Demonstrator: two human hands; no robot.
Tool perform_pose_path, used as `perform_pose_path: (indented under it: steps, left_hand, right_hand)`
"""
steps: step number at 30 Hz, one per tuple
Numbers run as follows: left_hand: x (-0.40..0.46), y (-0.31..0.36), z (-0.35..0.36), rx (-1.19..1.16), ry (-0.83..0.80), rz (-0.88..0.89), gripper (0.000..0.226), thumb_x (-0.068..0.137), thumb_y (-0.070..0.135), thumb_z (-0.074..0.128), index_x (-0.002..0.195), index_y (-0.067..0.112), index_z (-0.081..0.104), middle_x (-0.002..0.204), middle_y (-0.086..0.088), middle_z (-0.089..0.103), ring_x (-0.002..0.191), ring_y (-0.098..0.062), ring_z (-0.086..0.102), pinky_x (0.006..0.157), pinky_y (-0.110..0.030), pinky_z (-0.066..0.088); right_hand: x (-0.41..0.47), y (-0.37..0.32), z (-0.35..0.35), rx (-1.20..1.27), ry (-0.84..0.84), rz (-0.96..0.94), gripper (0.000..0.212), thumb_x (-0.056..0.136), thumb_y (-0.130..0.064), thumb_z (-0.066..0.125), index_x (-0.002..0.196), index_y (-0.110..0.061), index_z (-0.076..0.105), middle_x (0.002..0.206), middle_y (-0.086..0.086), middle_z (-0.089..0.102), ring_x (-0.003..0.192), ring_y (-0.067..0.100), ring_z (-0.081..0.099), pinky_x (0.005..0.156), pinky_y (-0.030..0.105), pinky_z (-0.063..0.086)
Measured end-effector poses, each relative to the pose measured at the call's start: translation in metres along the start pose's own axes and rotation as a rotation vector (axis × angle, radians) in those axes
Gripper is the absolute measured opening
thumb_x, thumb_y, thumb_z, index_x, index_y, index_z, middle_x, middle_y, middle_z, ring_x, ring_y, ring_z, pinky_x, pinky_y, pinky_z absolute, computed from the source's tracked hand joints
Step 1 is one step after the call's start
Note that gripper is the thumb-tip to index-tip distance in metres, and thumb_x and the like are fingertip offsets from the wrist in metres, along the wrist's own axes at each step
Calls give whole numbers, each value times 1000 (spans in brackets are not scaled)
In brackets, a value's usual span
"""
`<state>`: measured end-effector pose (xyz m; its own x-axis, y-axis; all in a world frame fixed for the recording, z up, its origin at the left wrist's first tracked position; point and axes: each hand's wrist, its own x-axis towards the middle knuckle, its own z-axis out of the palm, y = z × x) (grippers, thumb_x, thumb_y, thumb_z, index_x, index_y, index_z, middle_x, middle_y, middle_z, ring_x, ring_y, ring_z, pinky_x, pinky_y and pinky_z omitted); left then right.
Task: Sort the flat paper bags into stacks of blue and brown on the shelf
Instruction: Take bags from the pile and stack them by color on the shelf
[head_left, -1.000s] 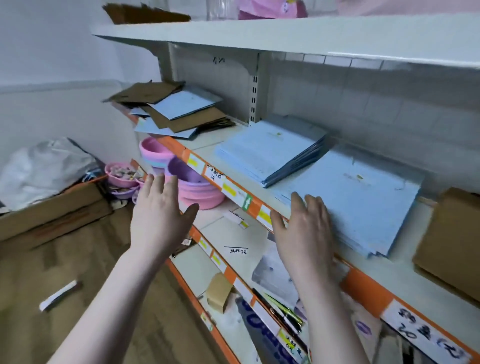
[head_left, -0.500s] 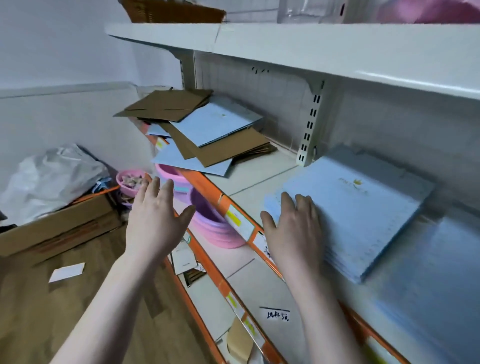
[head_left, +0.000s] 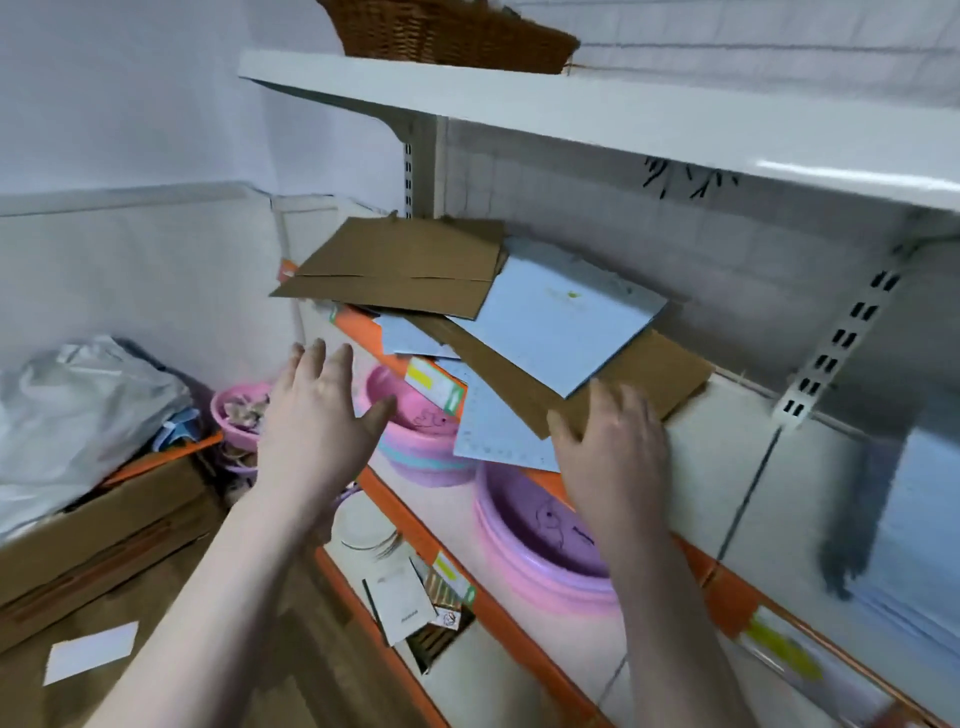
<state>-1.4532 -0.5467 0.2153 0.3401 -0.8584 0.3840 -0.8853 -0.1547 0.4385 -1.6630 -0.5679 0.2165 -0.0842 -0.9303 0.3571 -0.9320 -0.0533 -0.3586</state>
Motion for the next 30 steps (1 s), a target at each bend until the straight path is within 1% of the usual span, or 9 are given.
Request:
perform_pose_path:
  steps: [3,8,11,15,19,21,23,26,30]
  left_hand:
    - [40,-29,-1,-11,-5,14,63,87,33,63,136,-1,42,145,-24,36,139,-36,24,112,-41,17]
    - [110,-66,15,-39,-11,58,63,87,34,62,137,2,42,146,-20,35,141,-32,20,113,-39,15]
    - [157,-84,32,-36,-3,71,59,87,35,62,133,1,46,143,-21,38,138,-34,24,112,-39,17]
    - [219,-93,52,-39,-37,83,66,87,40,59,139,4,41,145,-20,35,137,-35,24,113,-40,17]
    - [271,-105,72,-35,-48,104,66,88,46,55,135,2,44,139,-22,42,134,-36,28,112,-42,22]
    - [293,-111,81,-4,-92,85,68,88,53,50,133,3,45,134,-23,44,132,-36,30,110,-40,20]
    - [313,-116,90,18,-169,77,73,88,59,44,134,3,42,138,-24,41,133,-36,28,110,-40,19]
    - [336,-119,101,8,-254,66,79,86,64,43,132,0,41,134,-26,43,127,-40,36,106,-44,28]
    - [358,-122,111,48,-338,88,87,83,67,43,133,-4,37,132,-27,45,123,-43,40,102,-45,33]
  right_hand:
    - [22,-38,19,-36,-42,-6,56,93,-38,50,139,-7,42,136,17,45,131,32,35,106,40,28]
    - [68,-82,52,-75,-44,6,56,96,-40,43,143,-9,35,142,14,39,136,29,30,111,37,25]
    - [101,-104,70,-68,-12,18,56,96,-39,46,142,-7,37,141,16,41,135,29,31,110,37,26]
    - [143,-127,90,-93,-2,34,54,96,-40,45,139,-7,40,137,15,44,133,28,35,109,36,29]
    - [184,-146,113,-130,-28,74,45,96,-40,45,124,-5,51,124,15,52,120,29,45,103,38,38]
    - [198,-153,123,-149,-73,104,44,96,-42,43,120,-6,51,123,16,52,118,30,46,101,40,39]
    - [212,-157,134,-179,-106,146,48,96,-45,40,123,-6,49,128,16,48,121,30,44,102,41,38]
    - [225,-160,143,-251,-122,223,56,97,-49,35,132,-6,42,135,16,43,124,31,41,102,40,35]
    - [235,-172,147,-321,-80,327,61,95,-55,36,130,-6,44,130,15,47,120,31,44,96,37,38]
